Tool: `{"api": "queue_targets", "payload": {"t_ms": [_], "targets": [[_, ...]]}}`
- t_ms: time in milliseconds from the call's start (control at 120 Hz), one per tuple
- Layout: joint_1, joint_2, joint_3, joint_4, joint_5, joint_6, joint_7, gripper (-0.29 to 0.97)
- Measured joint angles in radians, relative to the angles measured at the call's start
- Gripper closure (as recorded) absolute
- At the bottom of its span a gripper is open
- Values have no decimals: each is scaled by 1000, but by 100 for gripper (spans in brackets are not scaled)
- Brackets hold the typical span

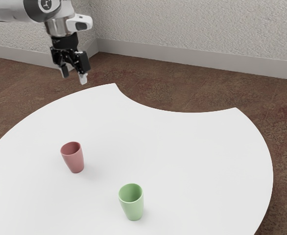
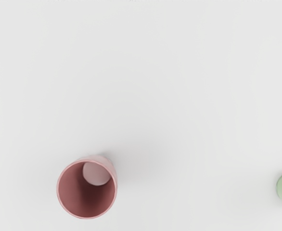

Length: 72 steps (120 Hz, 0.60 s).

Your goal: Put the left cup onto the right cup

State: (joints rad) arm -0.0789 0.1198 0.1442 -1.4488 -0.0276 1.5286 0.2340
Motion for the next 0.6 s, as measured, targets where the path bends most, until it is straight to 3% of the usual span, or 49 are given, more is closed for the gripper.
{"api": "queue_targets", "payload": {"t_ms": [600], "targets": [[28,83,3,-22,-4,82,-2,2]]}}
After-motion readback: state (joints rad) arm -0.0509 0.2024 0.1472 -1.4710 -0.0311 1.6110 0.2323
